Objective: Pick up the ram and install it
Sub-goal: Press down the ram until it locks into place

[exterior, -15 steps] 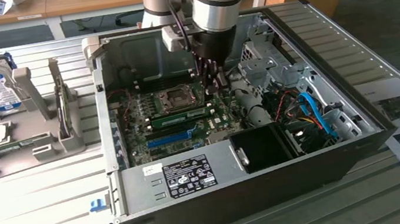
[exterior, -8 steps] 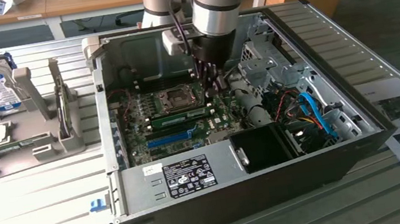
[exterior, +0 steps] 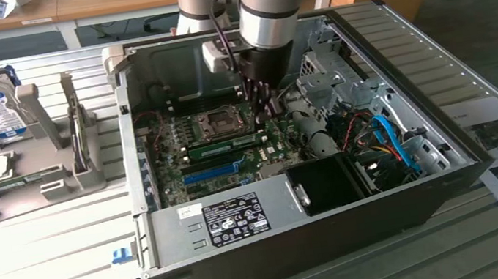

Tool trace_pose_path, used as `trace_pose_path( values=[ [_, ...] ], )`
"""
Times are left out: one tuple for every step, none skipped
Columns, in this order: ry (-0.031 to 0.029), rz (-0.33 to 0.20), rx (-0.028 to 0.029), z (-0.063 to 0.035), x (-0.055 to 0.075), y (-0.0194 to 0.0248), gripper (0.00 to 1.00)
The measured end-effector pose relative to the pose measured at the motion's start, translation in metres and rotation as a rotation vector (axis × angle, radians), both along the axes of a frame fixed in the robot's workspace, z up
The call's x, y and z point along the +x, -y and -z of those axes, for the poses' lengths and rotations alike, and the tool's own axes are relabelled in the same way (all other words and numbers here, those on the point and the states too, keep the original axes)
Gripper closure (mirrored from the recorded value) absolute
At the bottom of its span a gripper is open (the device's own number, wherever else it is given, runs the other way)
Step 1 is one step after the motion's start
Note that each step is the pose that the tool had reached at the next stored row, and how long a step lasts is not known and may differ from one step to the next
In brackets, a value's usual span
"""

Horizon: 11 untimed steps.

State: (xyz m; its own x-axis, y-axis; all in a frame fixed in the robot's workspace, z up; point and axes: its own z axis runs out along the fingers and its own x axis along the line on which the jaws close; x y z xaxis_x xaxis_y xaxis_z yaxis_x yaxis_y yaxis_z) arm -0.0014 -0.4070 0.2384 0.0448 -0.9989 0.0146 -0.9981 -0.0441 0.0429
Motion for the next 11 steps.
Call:
trace_pose_path(
  values=[
    [0.0000,0.000,0.0000,0.0006,0.0000,0.0000,0.91],
    [0.0000,0.000,0.0000,0.0012,0.0000,0.0000,0.91],
    [-0.0001,0.000,-0.0002,0.0013,0.0000,0.0000,0.91],
    [-0.0001,0.000,-0.0002,0.0012,0.0000,0.0000,0.91],
    [-0.0001,0.000,-0.0003,0.0012,0.0000,0.0000,0.91],
    [-0.0001,0.000,-0.0002,0.0013,0.0000,0.0000,0.91],
    [0.0000,0.000,0.0000,0.0014,0.0000,0.0000,0.91],
    [0.0000,0.000,0.0000,0.0014,0.0005,0.0000,0.91],
    [0.0000,0.000,-0.0001,0.0014,0.0011,0.0000,0.91],
    [0.0000,0.000,-0.0001,0.0014,0.0015,0.0000,0.91],
    [0.0000,0.000,0.0000,0.0014,0.0015,0.0000,0.91]
  ],
)
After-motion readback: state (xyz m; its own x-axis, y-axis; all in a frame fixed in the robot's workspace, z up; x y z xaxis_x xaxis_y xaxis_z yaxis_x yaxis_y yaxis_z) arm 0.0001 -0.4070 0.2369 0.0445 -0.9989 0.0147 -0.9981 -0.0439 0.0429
